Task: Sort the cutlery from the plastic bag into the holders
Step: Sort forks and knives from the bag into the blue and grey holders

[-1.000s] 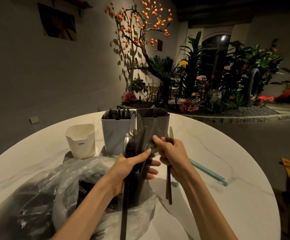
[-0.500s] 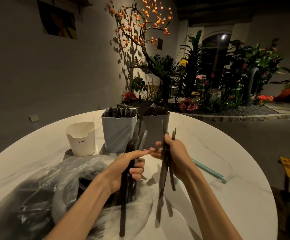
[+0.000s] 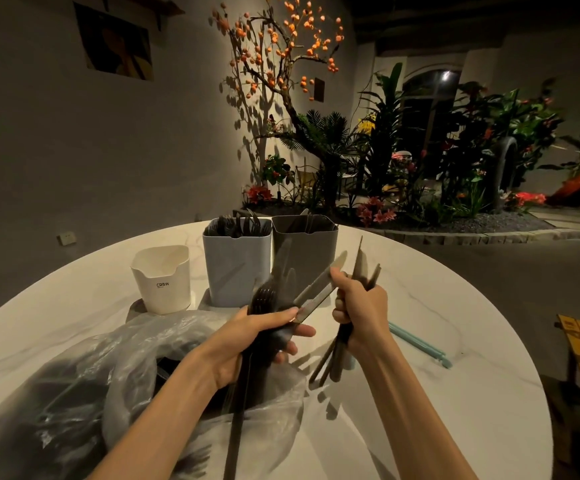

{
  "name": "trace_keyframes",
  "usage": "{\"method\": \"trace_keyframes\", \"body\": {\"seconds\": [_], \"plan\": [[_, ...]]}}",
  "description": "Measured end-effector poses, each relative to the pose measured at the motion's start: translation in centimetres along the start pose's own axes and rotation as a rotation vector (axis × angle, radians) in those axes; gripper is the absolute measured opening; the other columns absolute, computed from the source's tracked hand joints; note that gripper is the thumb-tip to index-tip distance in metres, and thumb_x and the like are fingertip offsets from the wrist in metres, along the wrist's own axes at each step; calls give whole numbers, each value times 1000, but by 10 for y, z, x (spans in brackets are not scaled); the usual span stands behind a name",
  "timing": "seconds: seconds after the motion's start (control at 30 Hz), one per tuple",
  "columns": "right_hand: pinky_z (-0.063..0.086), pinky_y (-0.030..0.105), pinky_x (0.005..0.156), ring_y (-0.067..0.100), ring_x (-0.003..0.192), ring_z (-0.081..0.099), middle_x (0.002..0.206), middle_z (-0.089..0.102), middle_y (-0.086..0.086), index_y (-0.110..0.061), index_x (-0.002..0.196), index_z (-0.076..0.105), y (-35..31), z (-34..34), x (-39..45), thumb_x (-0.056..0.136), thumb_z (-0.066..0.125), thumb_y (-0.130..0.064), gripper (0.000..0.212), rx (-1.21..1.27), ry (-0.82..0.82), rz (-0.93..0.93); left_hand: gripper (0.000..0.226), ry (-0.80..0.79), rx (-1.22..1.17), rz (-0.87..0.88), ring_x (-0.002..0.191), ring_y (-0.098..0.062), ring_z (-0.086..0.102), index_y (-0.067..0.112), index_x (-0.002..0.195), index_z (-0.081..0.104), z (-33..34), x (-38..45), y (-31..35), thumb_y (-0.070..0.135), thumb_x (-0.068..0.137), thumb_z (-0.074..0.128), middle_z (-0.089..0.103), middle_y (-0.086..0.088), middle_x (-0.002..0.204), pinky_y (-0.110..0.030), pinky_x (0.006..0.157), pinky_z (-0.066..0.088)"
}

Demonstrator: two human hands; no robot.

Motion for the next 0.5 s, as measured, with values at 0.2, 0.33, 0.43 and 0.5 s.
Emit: {"method": "trace_keyframes", "body": {"seconds": [0.2, 0.33, 0.43, 0.5], "plan": [[33, 17, 40, 7, 43, 37, 62, 50, 3, 0, 92, 69, -3, -8, 4, 98, 64, -27, 28, 40, 137, -39, 28, 149, -326, 77, 49, -12, 63, -2, 111, 65, -13, 1, 8, 17, 91, 66, 75, -17, 91, -14, 33, 40], [30, 17, 38, 6, 40, 35, 54, 51, 0, -2, 84, 63, 1, -5, 7, 102, 58, -22, 28, 34, 18, 20, 38, 140, -580, 230, 67, -13, 73, -2, 124, 61, -18, 2, 16, 25, 98, 57, 72, -22, 115, -12, 35, 38], [30, 18, 39, 8, 42, 35, 54, 51, 0, -6, 82, 60, 6, 6, 2, 101, 58, -21, 25, -133, -249, 127, 43, 205, -512, 307, 73, -7, 72, -4, 128, 62, -22, 3, 16, 24, 94, 62, 69, -17, 125, -12, 37, 38], [27, 19, 40, 9, 42, 33, 56, 48, 2, -6, 83, 61, 8, 12, -4, 102, 57, -24, 26, -285, -409, 165, 39, 263, -486, 342, 60, -4, 63, -2, 124, 65, -26, 3, 16, 22, 94, 64, 74, -10, 117, -12, 37, 36]]}}
Point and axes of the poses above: each hand's wrist, its own x-axis towards the middle knuckle, its own z-axis out of the palm, y = z × x, the point moved 4 cm from there along x, towards the middle knuckle
